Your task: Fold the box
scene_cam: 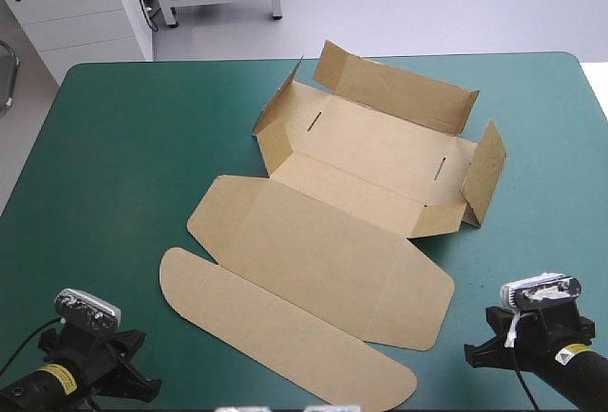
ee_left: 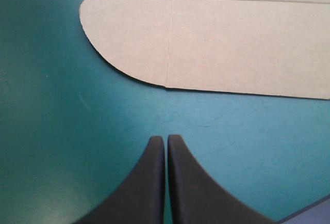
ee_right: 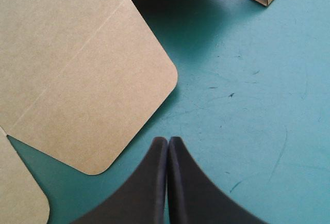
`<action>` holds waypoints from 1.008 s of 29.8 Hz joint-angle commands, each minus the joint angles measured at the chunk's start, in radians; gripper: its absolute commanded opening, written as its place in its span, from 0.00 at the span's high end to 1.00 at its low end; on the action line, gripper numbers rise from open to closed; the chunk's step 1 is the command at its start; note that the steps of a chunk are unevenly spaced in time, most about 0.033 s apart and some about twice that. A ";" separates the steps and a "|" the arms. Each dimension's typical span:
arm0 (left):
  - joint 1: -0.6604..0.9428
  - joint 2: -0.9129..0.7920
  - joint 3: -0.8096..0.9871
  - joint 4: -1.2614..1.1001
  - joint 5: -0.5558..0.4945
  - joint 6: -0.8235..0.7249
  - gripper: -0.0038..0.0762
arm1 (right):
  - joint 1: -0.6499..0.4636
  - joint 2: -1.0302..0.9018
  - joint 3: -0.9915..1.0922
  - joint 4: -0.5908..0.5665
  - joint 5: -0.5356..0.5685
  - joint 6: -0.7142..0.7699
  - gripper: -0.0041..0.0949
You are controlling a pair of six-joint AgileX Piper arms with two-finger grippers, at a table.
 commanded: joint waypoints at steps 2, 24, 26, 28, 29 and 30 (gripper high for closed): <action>0.000 0.011 -0.022 -0.011 -0.046 -0.003 0.96 | 0.000 0.007 -0.025 0.025 -0.044 -0.008 0.97; 0.000 0.011 -0.022 -0.011 -0.046 -0.005 0.96 | 0.000 0.007 -0.025 0.003 -0.034 0.091 0.09; 0.000 0.011 -0.022 -0.011 -0.046 -0.005 0.96 | 0.000 0.007 -0.025 -0.018 -0.029 0.101 0.01; 0.000 0.011 -0.022 -0.011 -0.046 -0.005 0.96 | 0.000 0.007 -0.025 -0.028 -0.025 0.108 0.02; 0.000 0.011 -0.022 -0.011 -0.046 -0.005 0.96 | 0.000 0.007 -0.025 -0.028 -0.025 0.108 0.02; 0.000 0.011 -0.022 -0.011 -0.046 -0.005 0.96 | 0.000 0.007 -0.025 -0.028 -0.025 0.108 0.02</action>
